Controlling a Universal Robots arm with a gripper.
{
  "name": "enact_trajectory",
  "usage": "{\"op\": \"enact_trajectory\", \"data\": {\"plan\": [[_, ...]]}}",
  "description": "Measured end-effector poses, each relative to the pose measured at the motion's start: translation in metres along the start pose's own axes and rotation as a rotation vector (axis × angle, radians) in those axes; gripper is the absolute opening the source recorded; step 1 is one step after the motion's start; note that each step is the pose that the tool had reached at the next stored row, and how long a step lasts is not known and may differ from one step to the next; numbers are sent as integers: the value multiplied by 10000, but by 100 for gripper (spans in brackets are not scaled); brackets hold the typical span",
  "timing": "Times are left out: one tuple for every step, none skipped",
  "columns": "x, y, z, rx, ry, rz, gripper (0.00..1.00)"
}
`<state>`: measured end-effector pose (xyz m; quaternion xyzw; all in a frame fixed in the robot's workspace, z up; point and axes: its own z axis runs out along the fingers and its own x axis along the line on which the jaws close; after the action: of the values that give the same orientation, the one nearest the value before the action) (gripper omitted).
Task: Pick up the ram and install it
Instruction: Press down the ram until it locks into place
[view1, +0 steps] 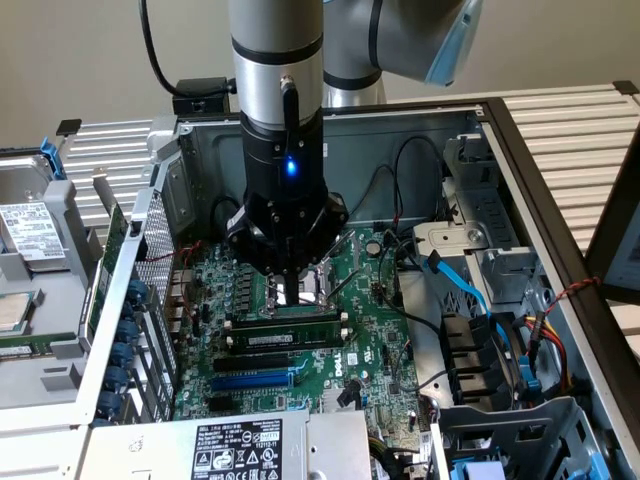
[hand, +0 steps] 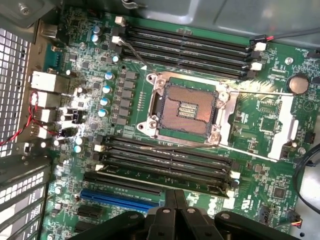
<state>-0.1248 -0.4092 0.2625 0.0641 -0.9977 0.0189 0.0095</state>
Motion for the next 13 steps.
{"op": "enact_trajectory", "data": {"plan": [[-1,0,0,-2,-2,98,10],[-1,0,1,-4,-10,176,10],[-2,0,1,-4,-17,247,10],[-5,-1,0,-4,-16,295,10],[-6,-1,0,-3,-15,317,10],[-6,-1,0,-4,-14,318,10],[-14,-3,0,-5,-6,317,10],[-38,-8,-1,-5,2,317,10],[-64,-13,-1,-6,1,317,10],[-96,-18,-1,-7,1,317,10],[-125,-23,-2,-6,1,317,10],[-152,-28,-2,-6,1,316,10],[-175,-33,-3,-6,2,317,10]]}}
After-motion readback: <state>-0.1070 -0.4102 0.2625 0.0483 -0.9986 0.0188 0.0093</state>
